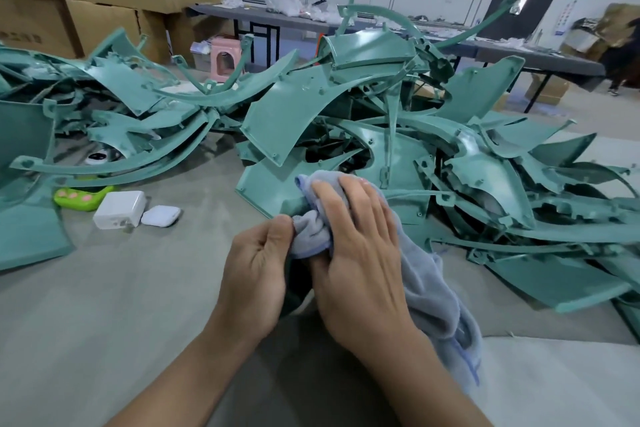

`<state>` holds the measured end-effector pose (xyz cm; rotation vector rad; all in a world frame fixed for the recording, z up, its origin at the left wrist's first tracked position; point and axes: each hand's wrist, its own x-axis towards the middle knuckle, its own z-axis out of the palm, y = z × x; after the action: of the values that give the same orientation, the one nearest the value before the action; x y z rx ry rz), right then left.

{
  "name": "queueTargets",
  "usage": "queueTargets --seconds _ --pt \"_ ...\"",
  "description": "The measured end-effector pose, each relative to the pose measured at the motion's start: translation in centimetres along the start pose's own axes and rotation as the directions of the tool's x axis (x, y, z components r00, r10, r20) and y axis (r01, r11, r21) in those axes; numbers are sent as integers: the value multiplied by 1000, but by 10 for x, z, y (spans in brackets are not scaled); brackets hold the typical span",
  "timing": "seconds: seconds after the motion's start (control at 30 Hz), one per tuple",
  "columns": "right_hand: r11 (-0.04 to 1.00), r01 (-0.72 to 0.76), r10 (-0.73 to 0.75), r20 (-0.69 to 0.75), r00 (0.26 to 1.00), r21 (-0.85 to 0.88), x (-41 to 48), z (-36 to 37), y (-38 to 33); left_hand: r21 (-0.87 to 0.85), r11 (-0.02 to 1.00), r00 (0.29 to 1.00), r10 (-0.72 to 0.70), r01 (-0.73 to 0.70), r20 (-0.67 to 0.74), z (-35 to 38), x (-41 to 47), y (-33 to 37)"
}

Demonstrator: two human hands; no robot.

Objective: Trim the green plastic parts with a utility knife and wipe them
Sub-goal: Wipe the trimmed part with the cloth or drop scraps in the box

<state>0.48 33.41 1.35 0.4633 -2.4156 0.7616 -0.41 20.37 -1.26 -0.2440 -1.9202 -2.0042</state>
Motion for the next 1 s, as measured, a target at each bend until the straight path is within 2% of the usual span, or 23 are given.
queueTargets --seconds 0.07,0.1,0.23,0.3,0.37,0.47,0.53,0.6,0.7,0.77,0.83,0.9,0.93,1.0 --pt "999 29 -30 40 999 21 2 -12 6 103 993 996 41 -49 79 -5 -1 5" --pt "998 63 -64 60 996 18 3 -17 8 114 993 992 11 -26 129 -8 0 8" --pt "975 221 -221 40 974 12 5 -26 6 -8 985 914 -157 173 374 -28 7 21" --pt "973 230 -230 21 973 26 6 -27 4 -21 987 878 -133 160 460 -32 6 23" --pt "975 219 -219 16 975 20 5 -28 4 30 997 901 -74 68 427 -27 1 22" --pt "981 195 -194 -23 981 21 4 -32 7 58 998 957 -36 20 288 -13 -8 17" --pt "992 121 -120 -49 992 21 2 -37 9 65 998 968 -1 -15 249 -7 -11 15" --pt "1000 5 -4 -67 998 17 2 -43 17 104 993 971 33 -60 238 -3 -13 15" --pt "980 -195 195 28 980 -27 5 -52 34 158 983 972 54 -91 227 2 -16 16" --pt "923 -375 382 82 921 -83 11 -57 46 148 983 972 70 -105 225 1 -18 15" --pt "844 -517 525 18 851 -145 14 -61 52 149 984 971 66 -102 231 0 -17 14" --pt "840 -532 536 8 844 -103 12 -60 48 164 983 976 45 -81 213 -1 -16 15" --pt "889 -457 457 -9 889 -35 8 -58 42 166 984 981 32 -64 193 -2 -15 13" --pt "977 -202 207 -71 976 72 2 -50 11 144 989 988 5 -27 154 -4 -11 13"
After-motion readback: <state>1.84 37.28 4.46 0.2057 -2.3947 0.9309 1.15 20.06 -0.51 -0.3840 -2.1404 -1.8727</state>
